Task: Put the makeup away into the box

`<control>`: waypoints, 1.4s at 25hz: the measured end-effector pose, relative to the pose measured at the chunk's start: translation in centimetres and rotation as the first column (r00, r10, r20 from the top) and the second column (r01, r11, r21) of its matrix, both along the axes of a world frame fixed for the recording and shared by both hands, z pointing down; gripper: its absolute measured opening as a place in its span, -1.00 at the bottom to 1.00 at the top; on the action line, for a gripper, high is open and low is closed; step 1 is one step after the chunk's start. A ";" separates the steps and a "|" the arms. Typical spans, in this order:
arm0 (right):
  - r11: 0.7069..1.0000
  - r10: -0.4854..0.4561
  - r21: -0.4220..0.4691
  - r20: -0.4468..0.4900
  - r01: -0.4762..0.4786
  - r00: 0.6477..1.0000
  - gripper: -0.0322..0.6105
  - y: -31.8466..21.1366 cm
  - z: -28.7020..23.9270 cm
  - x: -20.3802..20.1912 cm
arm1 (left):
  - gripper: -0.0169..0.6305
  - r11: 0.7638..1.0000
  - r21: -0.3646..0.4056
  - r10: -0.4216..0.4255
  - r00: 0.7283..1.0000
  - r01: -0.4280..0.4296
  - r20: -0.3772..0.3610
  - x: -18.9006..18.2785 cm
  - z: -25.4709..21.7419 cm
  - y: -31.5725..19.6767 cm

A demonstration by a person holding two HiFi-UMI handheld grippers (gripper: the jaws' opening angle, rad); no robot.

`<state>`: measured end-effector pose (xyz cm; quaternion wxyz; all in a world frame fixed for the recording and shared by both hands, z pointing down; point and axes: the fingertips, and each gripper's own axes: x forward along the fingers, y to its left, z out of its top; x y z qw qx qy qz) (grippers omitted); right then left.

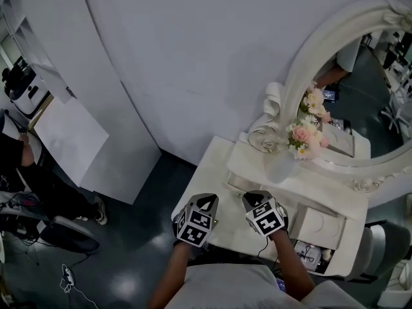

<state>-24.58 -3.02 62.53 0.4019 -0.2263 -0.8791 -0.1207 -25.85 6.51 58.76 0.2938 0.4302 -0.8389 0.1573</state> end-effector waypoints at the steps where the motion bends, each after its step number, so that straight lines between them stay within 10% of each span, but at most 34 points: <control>1: 1.000 0.024 0.001 0.016 -0.024 1.000 -0.79 -0.6 -1.0 -0.1 | -0.91 1.000 0.002 0.012 1.000 -0.012 0.010 -0.1 -0.3 -0.5; 16: 0.939 0.330 0.032 0.207 -0.344 0.921 -0.79 -9.8 -7.9 4.0 | -0.91 0.947 0.082 0.302 0.946 -0.312 0.119 1.5 -5.1 -11.5; 35: 0.707 0.682 0.008 0.256 -0.707 0.685 -0.79 -20.1 -9.2 18.1 | -0.91 0.737 0.091 0.651 0.739 -0.670 0.171 12.6 -6.9 -24.0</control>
